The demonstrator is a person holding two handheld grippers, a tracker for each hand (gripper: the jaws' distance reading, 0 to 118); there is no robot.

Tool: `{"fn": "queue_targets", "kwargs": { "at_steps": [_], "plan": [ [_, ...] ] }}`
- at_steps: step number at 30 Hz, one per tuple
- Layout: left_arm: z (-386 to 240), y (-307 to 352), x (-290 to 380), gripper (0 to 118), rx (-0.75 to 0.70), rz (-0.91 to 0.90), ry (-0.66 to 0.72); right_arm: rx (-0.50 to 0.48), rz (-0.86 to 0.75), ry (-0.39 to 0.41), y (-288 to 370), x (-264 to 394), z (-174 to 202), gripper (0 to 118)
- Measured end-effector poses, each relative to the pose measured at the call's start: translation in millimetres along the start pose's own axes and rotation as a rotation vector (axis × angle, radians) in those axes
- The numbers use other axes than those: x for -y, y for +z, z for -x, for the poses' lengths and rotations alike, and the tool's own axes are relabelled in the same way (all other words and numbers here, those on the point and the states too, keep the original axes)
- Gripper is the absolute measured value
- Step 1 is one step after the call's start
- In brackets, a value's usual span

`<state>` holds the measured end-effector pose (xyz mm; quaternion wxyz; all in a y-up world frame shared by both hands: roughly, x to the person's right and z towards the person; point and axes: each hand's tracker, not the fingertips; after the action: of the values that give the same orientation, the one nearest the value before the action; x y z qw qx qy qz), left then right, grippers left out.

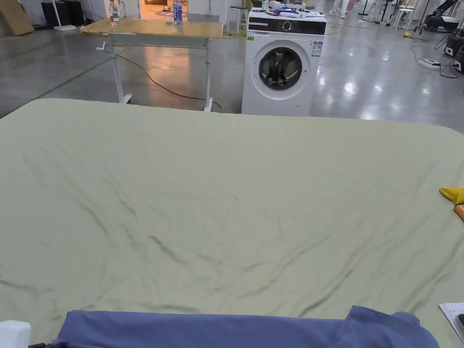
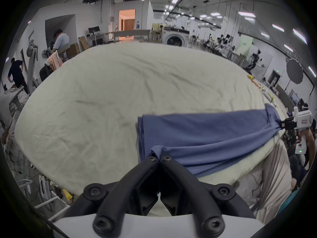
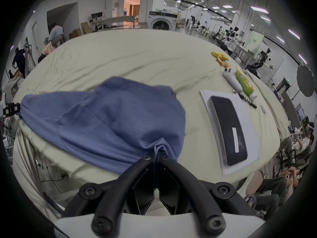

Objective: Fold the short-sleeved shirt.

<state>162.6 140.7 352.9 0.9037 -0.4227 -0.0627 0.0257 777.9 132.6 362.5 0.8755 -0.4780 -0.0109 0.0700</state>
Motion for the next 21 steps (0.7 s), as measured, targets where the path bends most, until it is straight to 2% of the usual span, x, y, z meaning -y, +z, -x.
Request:
{"fn": "queue_targets", "kwargs": {
  "at_steps": [6, 14, 15, 16, 18, 19, 20, 21],
  "plan": [
    [-11.7, -17.0, 2.4, 0, -0.047, 0.063, -0.054, 0.014, -0.002, -0.010, -18.9, 1.0, 2.1, 0],
    [-19.3, -14.4, 0.3, 0, -0.049, 0.050, 0.027, 0.056, -0.006, 0.030, -30.0, -4.4, 15.0, 3],
    [-16.3, -13.4, -1.1, 0, -0.041, 0.051, 0.038, 0.057, -0.001, 0.034, -26.8, -6.8, 14.6, 7],
    [-15.3, -11.7, -3.4, 3, -0.036, 0.050, 0.050, 0.058, 0.000, 0.033, -22.9, -9.7, 13.9, 16],
    [-17.5, -5.3, -11.2, 20, -0.018, 0.033, 0.079, 0.086, -0.036, 0.009, -10.0, -16.6, 12.4, 59],
    [-17.5, -2.3, -14.9, 31, -0.019, 0.001, 0.086, 0.109, -0.069, -0.005, -3.6, -20.7, 11.7, 73],
    [-19.8, 1.8, -19.5, 37, -0.026, -0.048, 0.080, 0.131, -0.101, -0.011, 3.0, -25.4, 11.2, 77],
    [-23.1, 5.8, -25.7, 37, -0.030, -0.079, 0.074, 0.135, -0.144, -0.023, 10.1, -30.9, 10.9, 77]
  ]
}}
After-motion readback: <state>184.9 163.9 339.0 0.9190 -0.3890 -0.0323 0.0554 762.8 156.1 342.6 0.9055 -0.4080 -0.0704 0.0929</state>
